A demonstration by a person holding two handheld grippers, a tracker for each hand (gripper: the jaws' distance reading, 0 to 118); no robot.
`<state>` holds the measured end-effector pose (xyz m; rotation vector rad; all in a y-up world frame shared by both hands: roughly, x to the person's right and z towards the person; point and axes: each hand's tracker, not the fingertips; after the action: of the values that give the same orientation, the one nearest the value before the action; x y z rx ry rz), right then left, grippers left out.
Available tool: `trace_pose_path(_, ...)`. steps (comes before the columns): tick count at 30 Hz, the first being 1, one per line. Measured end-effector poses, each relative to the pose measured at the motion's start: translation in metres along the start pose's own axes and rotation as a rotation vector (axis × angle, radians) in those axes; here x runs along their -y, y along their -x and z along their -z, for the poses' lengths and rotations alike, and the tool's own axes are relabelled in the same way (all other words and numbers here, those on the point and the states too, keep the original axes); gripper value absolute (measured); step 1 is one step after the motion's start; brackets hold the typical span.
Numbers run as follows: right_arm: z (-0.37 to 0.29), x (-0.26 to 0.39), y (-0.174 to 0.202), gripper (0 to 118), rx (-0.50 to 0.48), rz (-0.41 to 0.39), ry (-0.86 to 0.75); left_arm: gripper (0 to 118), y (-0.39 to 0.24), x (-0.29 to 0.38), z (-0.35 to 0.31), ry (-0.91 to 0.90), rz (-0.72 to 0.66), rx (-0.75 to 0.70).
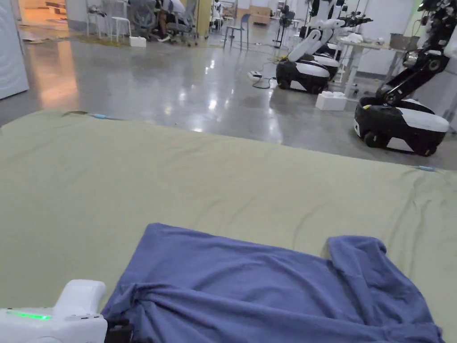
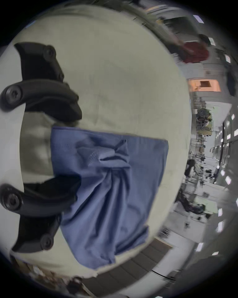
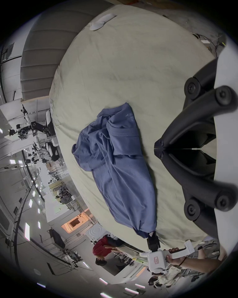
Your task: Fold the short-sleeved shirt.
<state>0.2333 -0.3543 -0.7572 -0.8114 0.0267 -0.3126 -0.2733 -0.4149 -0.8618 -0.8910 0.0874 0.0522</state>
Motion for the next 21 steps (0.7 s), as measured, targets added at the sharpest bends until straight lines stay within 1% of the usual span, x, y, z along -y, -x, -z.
trace_pose_path(1,0.001,-0.003,-0.001,2,0.016,-0.010,0.009,70,0.001,-0.002,-0.010,-0.027,-0.003,0.058)
trace_pose_path(2,0.003,-0.006,-0.002,2,0.034,-0.017,0.012,48,0.002,-0.005,-0.017,-0.034,-0.007,0.073)
trace_pose_path(3,0.006,-0.011,-0.004,2,0.053,-0.027,0.020,11,0.000,-0.004,-0.024,-0.034,-0.010,0.042)
trace_pose_path(5,0.015,-0.020,-0.007,3,0.090,-0.046,0.026,11,0.003,-0.008,-0.031,-0.053,-0.033,0.120)
trace_pose_path(6,0.021,-0.026,-0.008,4,0.101,-0.062,0.028,11,0.000,-0.009,-0.033,-0.036,-0.025,0.102)
trace_pose_path(7,0.026,-0.031,-0.009,15,0.103,-0.070,0.020,11,-0.002,-0.008,-0.034,-0.031,-0.025,0.095)
trace_pose_path(8,0.033,-0.034,-0.011,42,0.096,-0.080,0.010,11,-0.001,-0.008,-0.032,-0.027,-0.024,0.102)
trace_pose_path(9,0.041,-0.039,-0.013,89,0.095,-0.082,0.007,11,0.000,-0.008,-0.028,-0.017,-0.026,0.102)
trace_pose_path(10,0.050,-0.043,-0.016,105,0.084,-0.072,0.011,11,0.000,-0.007,-0.023,0.000,-0.035,0.099)
trace_pose_path(11,0.059,-0.046,-0.020,107,0.042,-0.038,0.030,11,-0.001,-0.003,-0.021,0.019,-0.053,0.102)
trace_pose_path(12,0.067,-0.048,-0.024,107,0.017,0.011,0.043,11,0.000,-0.001,-0.016,0.041,-0.075,0.114)
trace_pose_path(14,0.080,-0.054,-0.030,107,0.019,0.072,0.070,11,0.001,0.001,-0.015,0.024,-0.088,0.120)
trace_pose_path(16,0.091,-0.060,-0.031,107,0.097,0.038,0.042,11,0.002,0.002,-0.017,0.021,-0.085,0.126)
trace_pose_path(17,0.098,-0.063,-0.031,106,0.155,-0.009,0.047,11,0.001,0.001,-0.018,0.022,-0.078,0.129)
trace_pose_path(18,0.104,-0.064,-0.030,96,0.193,-0.059,0.065,11,0.000,0.001,-0.018,0.024,-0.075,0.129)
trace_pose_path(19,0.109,-0.065,-0.032,72,0.182,-0.074,0.087,11,0.001,0.001,-0.018,0.027,-0.073,0.127)
trace_pose_path(20,0.114,-0.064,-0.033,42,0.138,-0.051,0.109,11,-0.001,0.000,-0.018,0.030,-0.072,0.124)
trace_pose_path(21,0.118,-0.062,-0.036,23,0.055,0.010,0.151,11,-0.003,-0.001,-0.018,0.034,-0.073,0.119)
